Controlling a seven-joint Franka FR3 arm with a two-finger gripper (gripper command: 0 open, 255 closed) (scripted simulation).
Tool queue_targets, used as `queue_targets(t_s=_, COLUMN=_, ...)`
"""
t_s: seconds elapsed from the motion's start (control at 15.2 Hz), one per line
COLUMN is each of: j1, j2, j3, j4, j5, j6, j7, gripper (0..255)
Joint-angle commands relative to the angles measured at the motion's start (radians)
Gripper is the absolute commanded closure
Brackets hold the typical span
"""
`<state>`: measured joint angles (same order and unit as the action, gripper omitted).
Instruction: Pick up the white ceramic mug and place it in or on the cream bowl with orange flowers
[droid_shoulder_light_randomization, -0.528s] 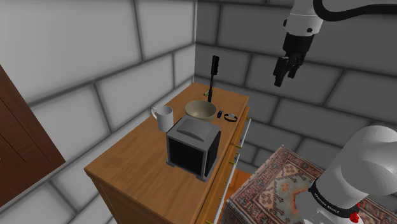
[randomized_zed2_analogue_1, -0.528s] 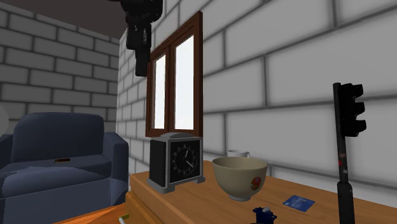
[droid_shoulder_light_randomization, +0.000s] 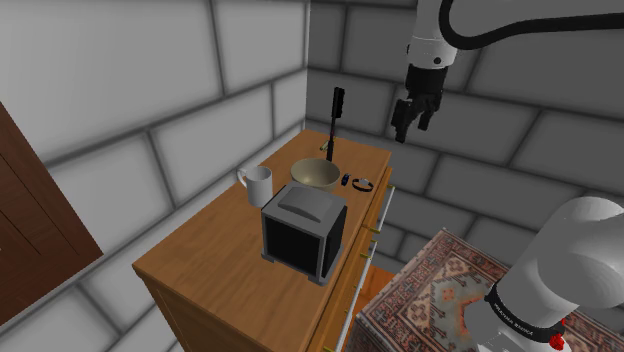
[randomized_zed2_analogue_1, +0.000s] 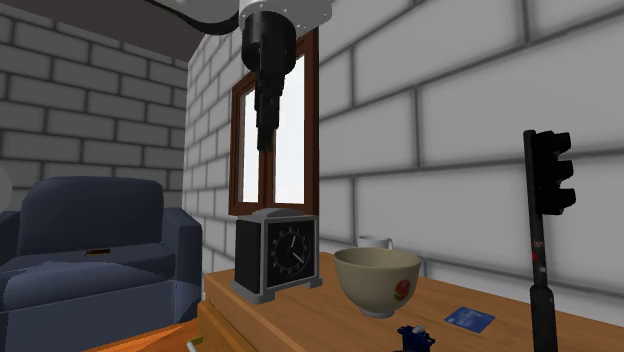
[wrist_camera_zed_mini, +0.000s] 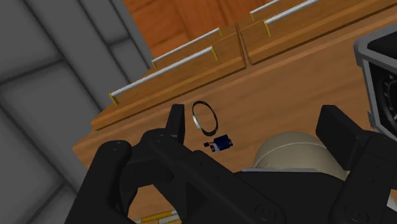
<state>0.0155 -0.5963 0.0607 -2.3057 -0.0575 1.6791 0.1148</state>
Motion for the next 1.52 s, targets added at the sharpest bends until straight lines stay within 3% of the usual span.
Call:
queue_targets(t_s=0.0, j1=0.007, j2=0.067, j3=0.018, j4=0.022, j5=0.014, j6=0.042, j7=0.027, gripper=0)
queue_targets(t_s=0.73, j1=0.039, j2=0.457, j3=0.104, j4=0.246, j5=0.044, j6=0.191, j7=0.162, gripper=0)
queue_targets(t_s=1.45, j1=0.096, j2=0.881, j3=0.148, j4=0.632, j5=0.008, j6=0.215, j7=0.283, gripper=0)
